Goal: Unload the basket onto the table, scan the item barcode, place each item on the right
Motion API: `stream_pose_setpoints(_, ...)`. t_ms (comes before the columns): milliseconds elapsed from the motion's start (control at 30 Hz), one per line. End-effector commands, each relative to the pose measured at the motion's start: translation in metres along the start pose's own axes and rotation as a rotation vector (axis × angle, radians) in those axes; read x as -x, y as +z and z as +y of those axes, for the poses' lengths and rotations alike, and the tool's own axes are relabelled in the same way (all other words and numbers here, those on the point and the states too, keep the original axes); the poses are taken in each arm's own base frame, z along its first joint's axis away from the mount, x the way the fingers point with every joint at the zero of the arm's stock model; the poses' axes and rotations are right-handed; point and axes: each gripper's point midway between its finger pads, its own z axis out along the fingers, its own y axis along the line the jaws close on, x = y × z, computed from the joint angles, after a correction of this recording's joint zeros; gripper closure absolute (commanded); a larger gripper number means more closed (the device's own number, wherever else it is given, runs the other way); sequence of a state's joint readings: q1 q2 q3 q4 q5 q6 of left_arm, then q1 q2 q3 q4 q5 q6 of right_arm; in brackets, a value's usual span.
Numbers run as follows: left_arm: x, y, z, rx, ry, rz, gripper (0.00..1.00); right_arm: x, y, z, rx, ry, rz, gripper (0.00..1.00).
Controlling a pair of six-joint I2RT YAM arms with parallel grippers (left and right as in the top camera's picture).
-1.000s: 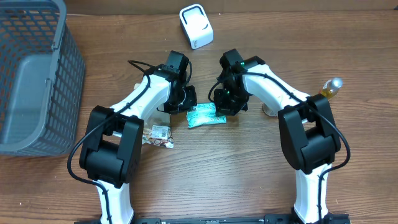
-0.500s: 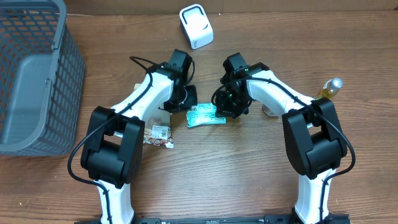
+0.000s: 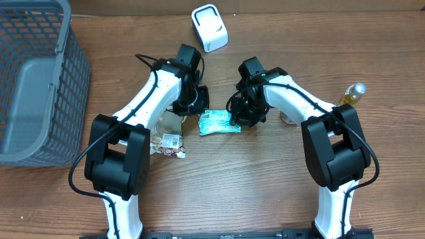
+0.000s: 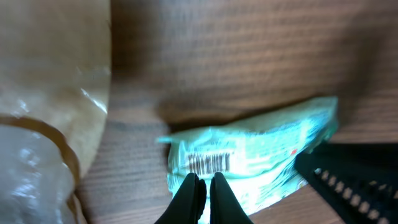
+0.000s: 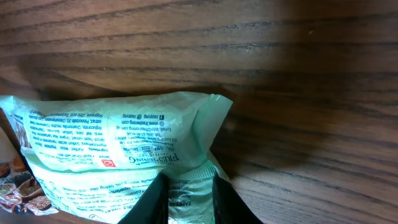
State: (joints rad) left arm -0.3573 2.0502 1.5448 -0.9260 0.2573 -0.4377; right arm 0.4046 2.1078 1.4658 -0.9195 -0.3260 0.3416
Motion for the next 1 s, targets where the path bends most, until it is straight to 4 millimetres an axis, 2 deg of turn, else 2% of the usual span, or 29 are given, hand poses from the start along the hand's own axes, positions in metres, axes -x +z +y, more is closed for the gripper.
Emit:
stream_pose_setpoints(0, -0.014, 0.011, -0.001, -0.006, 0.025, 0.048, 0.96, -0.02, 0.026, -0.02, -0.073, 0.023, 0.078, 0.8)
stream_pose_setpoints(267, -0.02, 0.017, -0.003, 0.003, 0.034, 0.064, 0.96, -0.02, 0.026, -0.02, -0.073, 0.023, 0.077, 0.79)
stream_pose_setpoints(433, -0.025, 0.035, -0.005, 0.014, 0.045, 0.094, 0.96, -0.02, 0.026, -0.02, -0.073, 0.023, 0.077, 0.79)
stream_pose_setpoints(667, -0.036, 0.065, 0.007, 0.053, 0.029, 0.169, 0.96, -0.02, 0.026, -0.02, -0.073, 0.023, 0.077, 0.78)
stream_pose_setpoints(700, -0.036, 0.068, 0.009, 0.059, 0.027, 0.173, 0.96, -0.02, 0.026, -0.02, -0.073, 0.023, 0.077, 0.75)
stream_pose_setpoints(867, -0.034, 0.071, 0.015, 0.089, 0.029, 0.161, 0.96, -0.02, 0.024, -0.019, -0.072, 0.024, 0.079, 0.72)
stream_pose_setpoints(967, -0.03, 0.071, 0.016, 0.1, 0.034, 0.144, 0.96, -0.017, 0.013, -0.014, -0.069, 0.02, 0.077, 0.72)
